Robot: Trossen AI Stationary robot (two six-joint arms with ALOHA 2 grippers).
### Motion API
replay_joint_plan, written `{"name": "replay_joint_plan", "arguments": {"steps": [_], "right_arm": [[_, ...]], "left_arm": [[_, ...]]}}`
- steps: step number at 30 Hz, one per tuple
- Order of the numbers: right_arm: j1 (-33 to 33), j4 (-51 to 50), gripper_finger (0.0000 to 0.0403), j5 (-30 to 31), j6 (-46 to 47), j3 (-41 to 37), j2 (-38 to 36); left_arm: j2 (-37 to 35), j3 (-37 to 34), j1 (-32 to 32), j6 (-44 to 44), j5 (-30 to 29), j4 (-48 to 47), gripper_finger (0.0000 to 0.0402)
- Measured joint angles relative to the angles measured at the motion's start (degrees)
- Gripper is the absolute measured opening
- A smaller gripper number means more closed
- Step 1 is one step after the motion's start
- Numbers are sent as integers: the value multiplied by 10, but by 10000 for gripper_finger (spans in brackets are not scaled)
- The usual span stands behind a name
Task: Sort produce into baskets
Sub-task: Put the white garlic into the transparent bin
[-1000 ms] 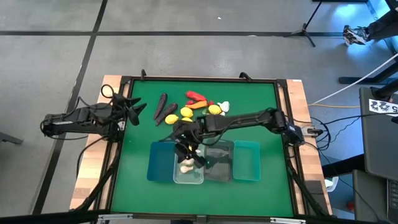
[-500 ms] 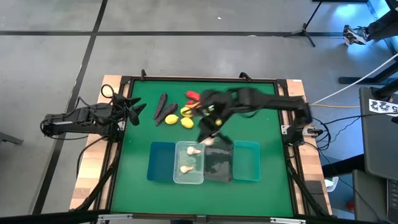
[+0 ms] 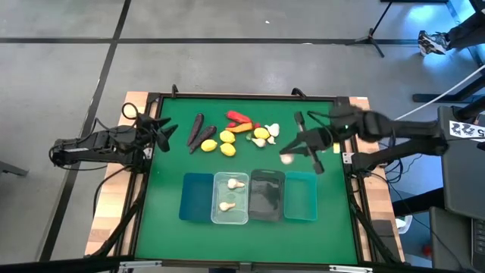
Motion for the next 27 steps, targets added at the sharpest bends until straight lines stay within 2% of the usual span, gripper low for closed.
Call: {"name": "replay_joint_plan", "arguments": {"steps": [4,9,15,20,22,27], "right_arm": [[-2,175,0,24,31,-161,-45],[-1,338,0,16,65,-258,-22],[0,476,0,-17,81,-271,79],[-1,603,0,-76,112,-271,173],[-1,627,0,-96,123,-271,193],[0,649,0,-97,139,-271,220]], "left_arm": [[0,0,0,-8,-18,0,237],[0,0,0,-9,-35,1,237],[0,0,0,-10,-63,0,237],[0,0,0,-11,-75,0,237],[0,0,0,-11,-76,0,237],[0,0,0,-11,-77,0,237]]}}
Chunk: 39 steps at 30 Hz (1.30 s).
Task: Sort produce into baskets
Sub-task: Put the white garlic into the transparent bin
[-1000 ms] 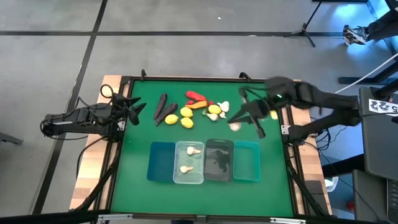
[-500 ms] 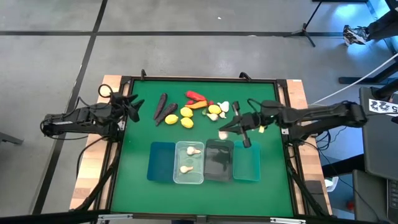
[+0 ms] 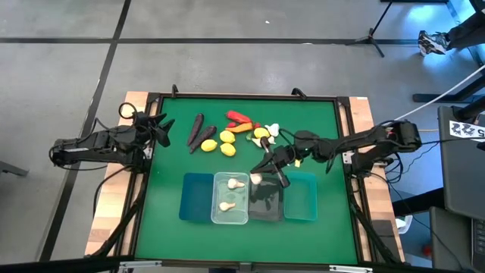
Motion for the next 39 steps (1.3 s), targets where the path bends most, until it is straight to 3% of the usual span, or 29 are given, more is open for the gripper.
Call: {"name": "replay_joint_plan", "arguments": {"steps": [15,19,27,39], "right_arm": [[15,145,0,0,30,18,163],[15,139,0,-24,39,70,212],[15,18,3,-51,48,139,264],[15,-23,114,-39,43,140,264]], "left_arm": [[0,0,0,0,-7,0,237],[0,0,0,1,-7,-1,237],[0,0,0,-2,-7,-5,237],[0,0,0,-2,-7,-5,237]]}}
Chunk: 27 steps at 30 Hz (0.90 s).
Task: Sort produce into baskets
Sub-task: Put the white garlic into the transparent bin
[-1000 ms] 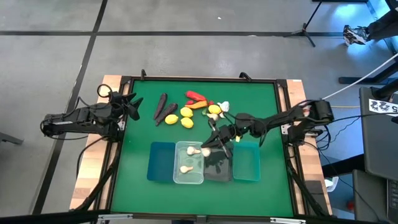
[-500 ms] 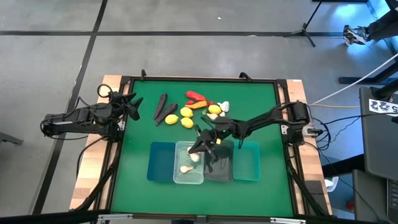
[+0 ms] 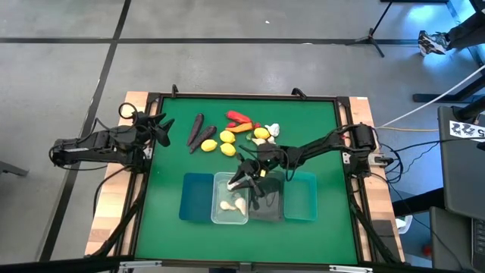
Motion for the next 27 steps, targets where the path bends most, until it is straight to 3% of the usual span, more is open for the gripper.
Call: {"name": "replay_joint_plan", "arguments": {"steps": [5,11,14,19,27], "right_arm": [[-19,-37,136,-11,-29,0,-46],[-88,-252,140,28,-87,0,-147],[-124,-372,140,80,-117,0,-185],[-181,-536,141,148,-146,0,-196],[-197,-530,141,153,-177,-4,-158]], "left_arm": [[0,0,0,0,0,0,237],[0,0,0,0,0,0,237],[0,0,0,3,0,-1,237],[0,0,0,-1,0,-16,237],[0,0,0,-10,0,-26,237]]}}
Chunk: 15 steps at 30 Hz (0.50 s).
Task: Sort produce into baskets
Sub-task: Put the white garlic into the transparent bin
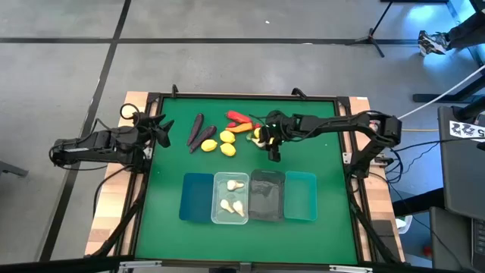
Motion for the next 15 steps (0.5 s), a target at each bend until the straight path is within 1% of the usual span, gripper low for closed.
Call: {"name": "replay_joint_plan", "arguments": {"steps": [9,12,15], "right_arm": [[3,36,144,26,-19,0,49],[3,46,167,31,-22,0,50],[3,44,211,38,-21,3,50]], "left_arm": [[0,0,0,1,0,-2,237],[0,0,0,2,-1,-3,237],[0,0,0,1,-1,-4,237]]}}
